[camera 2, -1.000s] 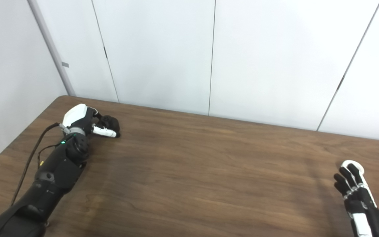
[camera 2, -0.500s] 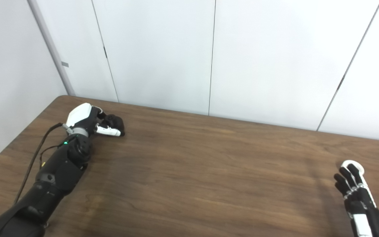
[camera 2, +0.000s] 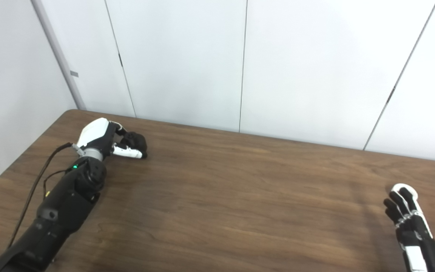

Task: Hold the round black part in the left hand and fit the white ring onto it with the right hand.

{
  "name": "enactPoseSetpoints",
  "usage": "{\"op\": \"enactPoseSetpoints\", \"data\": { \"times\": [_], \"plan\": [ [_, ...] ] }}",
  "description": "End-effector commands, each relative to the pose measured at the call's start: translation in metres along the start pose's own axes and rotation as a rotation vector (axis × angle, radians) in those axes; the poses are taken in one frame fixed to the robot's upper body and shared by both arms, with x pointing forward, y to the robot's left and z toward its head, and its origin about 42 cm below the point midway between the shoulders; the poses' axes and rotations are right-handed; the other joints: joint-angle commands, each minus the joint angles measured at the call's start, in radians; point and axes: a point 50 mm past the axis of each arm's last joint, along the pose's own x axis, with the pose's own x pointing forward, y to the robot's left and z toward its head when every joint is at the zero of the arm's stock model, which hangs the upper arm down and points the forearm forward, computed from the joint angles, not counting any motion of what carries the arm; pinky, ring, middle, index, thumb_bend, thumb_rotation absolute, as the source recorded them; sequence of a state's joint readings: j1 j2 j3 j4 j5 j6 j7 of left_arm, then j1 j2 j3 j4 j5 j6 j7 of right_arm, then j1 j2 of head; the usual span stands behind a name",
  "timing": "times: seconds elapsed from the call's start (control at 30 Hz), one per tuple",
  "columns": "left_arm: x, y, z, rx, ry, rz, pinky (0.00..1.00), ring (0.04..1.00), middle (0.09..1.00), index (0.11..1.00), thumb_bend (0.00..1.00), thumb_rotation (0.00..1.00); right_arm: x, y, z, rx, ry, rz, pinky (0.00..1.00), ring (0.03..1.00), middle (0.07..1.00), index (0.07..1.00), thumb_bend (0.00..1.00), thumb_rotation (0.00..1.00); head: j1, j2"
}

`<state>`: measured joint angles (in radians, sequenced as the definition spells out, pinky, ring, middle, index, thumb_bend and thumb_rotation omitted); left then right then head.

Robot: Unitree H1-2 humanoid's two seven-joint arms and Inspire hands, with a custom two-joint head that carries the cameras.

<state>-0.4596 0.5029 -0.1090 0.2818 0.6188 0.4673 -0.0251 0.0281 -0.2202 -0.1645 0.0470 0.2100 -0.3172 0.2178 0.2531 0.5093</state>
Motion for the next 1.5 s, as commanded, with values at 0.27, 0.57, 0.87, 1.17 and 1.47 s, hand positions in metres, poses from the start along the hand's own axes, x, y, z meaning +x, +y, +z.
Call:
{"op": "enactPoseSetpoints", "data": {
  "times": [0.27, 0.57, 0.87, 1.17, 1.47],
  "plan": [
    [-0.043, 0.029, 0.039, 0.005, -0.165, 0.005, 1.0, 0.889, 0.776, 0.483, 0.52, 0.05, -0.052, 0.031, -0.047, 0.091, 0.204, -0.042, 0.92, 0.908, 0.928, 0.946, 0.62, 0.84, -0.021, 0.013],
    [-0.095, 0.018, 0.072, -0.006, -0.299, -0.057, 1.0, 0.887, 0.773, 0.483, 0.52, 0.05, -0.051, 0.036, -0.045, 0.071, 0.201, -0.031, 0.92, 0.913, 0.932, 0.955, 0.63, 0.86, -0.041, 0.027],
    [-0.132, -0.005, 0.098, 0.0, -0.397, -0.101, 1.0, 0.878, 0.776, 0.483, 0.52, 0.05, -0.048, 0.044, -0.041, 0.058, 0.192, -0.033, 0.91, 0.913, 0.938, 0.962, 0.63, 0.88, -0.071, 0.044],
    [-0.162, -0.04, 0.107, 0.02, -0.452, -0.108, 1.0, 0.878, 0.78, 0.482, 0.52, 0.05, -0.043, 0.054, -0.038, 0.038, 0.191, -0.033, 0.92, 0.9, 0.926, 0.957, 0.63, 0.89, -0.121, 0.073],
    [-0.195, -0.077, 0.11, 0.036, -0.535, -0.131, 1.0, 0.865, 0.785, 0.482, 0.52, 0.05, -0.038, 0.069, -0.031, 0.04, 0.191, -0.026, 0.96, 0.913, 0.932, 0.963, 0.61, 0.91, -0.206, 0.097]
  ]
}}
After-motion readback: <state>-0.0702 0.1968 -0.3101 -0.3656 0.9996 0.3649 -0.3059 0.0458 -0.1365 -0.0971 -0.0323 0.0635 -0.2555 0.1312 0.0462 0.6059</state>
